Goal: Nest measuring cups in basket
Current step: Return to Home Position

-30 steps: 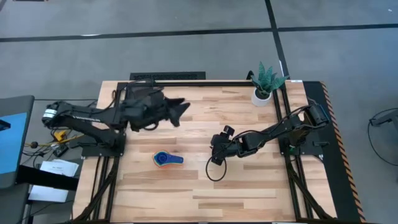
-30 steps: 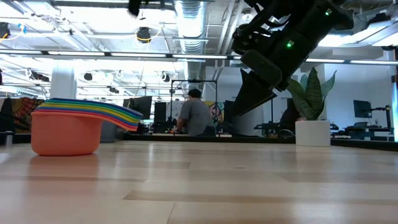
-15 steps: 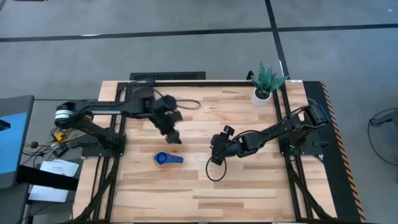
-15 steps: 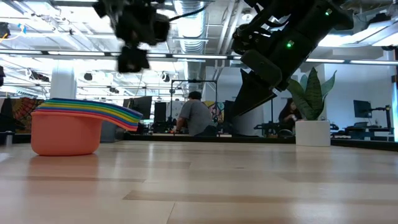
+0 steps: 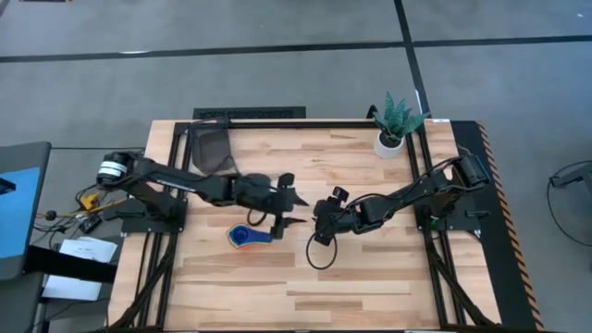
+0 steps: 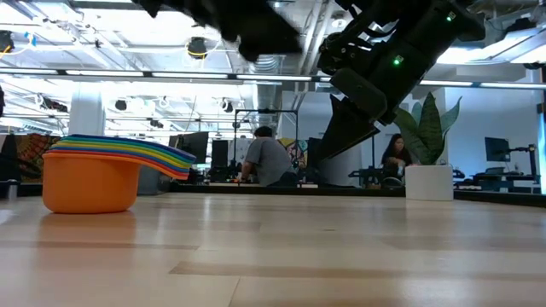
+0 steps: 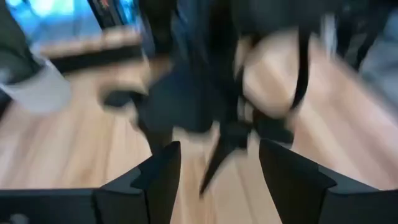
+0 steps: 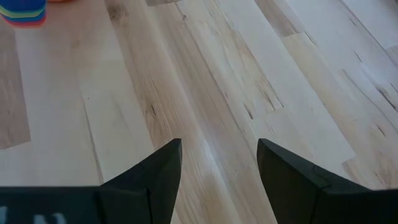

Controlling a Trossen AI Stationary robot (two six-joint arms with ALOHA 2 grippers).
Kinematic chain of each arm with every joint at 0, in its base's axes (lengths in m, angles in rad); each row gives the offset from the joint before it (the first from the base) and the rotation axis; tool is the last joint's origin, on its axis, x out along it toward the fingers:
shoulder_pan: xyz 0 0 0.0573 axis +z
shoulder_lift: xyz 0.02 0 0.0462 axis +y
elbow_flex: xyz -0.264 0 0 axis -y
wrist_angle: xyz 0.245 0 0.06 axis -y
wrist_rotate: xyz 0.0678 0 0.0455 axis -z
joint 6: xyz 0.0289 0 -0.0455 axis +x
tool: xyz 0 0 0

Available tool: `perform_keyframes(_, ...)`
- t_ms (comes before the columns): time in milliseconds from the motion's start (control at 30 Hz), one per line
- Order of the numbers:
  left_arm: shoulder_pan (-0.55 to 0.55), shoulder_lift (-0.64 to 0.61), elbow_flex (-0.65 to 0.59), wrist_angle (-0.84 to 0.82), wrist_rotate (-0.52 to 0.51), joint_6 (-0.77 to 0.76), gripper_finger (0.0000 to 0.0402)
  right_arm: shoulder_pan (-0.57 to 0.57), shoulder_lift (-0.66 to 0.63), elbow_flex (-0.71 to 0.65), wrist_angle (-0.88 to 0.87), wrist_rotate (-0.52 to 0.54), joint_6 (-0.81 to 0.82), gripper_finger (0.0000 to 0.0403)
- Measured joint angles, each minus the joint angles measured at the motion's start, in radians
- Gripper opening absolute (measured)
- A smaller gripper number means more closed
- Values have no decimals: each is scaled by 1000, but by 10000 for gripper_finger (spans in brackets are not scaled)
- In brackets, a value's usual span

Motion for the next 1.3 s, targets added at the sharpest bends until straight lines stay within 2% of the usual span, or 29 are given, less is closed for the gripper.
perform_keyframes(133, 35, -171, -85, 102, 2, -65, 208, 0, 0, 0, 0, 0, 0, 233)
perform_keyframes(233, 79, -323, -222, 168, 5, -83, 208, 0, 0, 0, 0, 0, 0, 233)
perform_keyframes(400, 134, -586, -478, 403, 81, -74, 208, 0, 0, 0, 0, 0, 0, 233)
perform_keyframes(633, 193, -871, -765, 630, 72, -115, 208, 0, 0, 0, 0, 0, 0, 233)
perform_keyframes(800, 241, -994, -855, 634, 70, -139, 208, 0, 0, 0, 0, 0, 0, 233)
perform_keyframes(1067, 323, -1112, -973, 551, 76, -158, 208, 0, 0, 0, 0, 0, 0, 233)
perform_keyframes(1300, 363, -1175, -973, 431, 107, -182, 208, 0, 0, 0, 0, 0, 0, 233)
